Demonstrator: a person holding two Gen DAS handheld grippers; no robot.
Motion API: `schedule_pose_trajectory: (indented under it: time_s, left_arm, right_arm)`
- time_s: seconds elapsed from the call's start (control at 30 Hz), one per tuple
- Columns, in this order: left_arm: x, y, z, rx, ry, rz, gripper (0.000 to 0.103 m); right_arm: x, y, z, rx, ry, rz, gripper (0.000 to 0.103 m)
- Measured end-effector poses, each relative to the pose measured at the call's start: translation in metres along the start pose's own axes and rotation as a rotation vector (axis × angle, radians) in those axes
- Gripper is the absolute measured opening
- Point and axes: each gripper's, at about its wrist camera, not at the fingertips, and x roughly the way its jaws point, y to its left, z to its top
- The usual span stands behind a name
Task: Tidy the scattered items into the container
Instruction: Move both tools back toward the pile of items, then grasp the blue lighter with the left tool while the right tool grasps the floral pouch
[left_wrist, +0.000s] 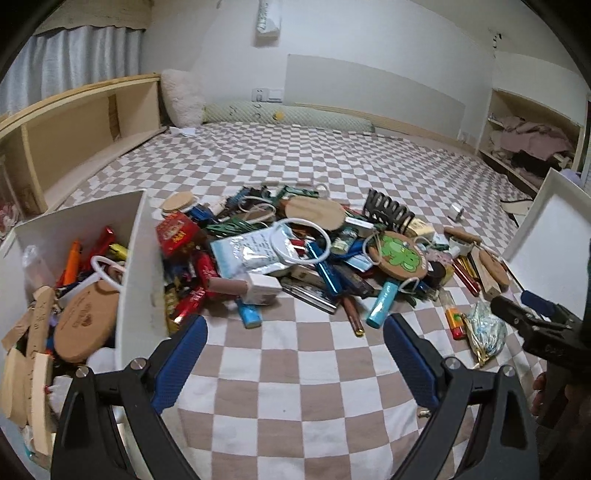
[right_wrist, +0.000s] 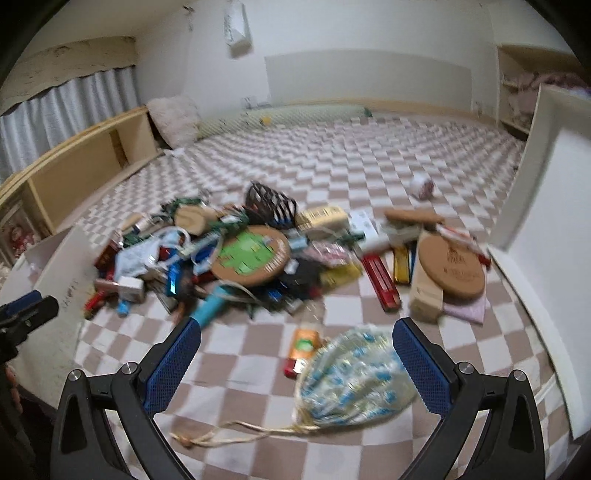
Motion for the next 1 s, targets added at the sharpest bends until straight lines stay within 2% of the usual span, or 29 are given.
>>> schedule_pose_trajectory:
  time_s: [0.27,0.43,0.6,0.7,0.83,0.87,0.9,1.0]
  left_arm:
    - [0.025,-0.016,0.000,0.041,0.035,-0.030,0.103]
    - [0.045,-0.028,0.001,0.049,0.060,-0.071,0.103]
    - [0.063,-0.047,0.000,0.091,0.074,-0.113,0.103]
    - [0.072,-0.059,0.000,0.114,0.077,-0.166,0.103]
    - [0.082,-0.068,0.000,0.134,0.090,-0.200,0.101]
    - [0.083,-0.069,0.000,0.138,0.093,-0.204,0.101]
    - [0.085,-0.070,-0.001,0.141,0.095,-0.206,0.101]
    - [0.090,-0.072,-0.001,0.146,0.104,-0.208,0.101]
  right_arm:
    - [0.030,-0.022,-0.018,0.049,0.101,-0.028,0.103]
    - [0.044,-0.032,-0.026,0.086,0.160,-0.009,0.103]
    - [0.054,-0.029,-0.029,0.049,0.189,-0.025,0.103]
    - [0.060,-0.028,-0.030,0.021,0.215,-0.053,0.103]
    - [0.062,-0.029,-0.028,0.031,0.220,-0.071,0.103]
    - [0.061,-0.030,-0.028,0.035,0.219,-0.068,0.101]
    - [0.060,-0.031,-0.027,0.038,0.216,-0.069,0.093]
    - [0.057,-0.040,-0.026,0.069,0.205,-0.056,0.079]
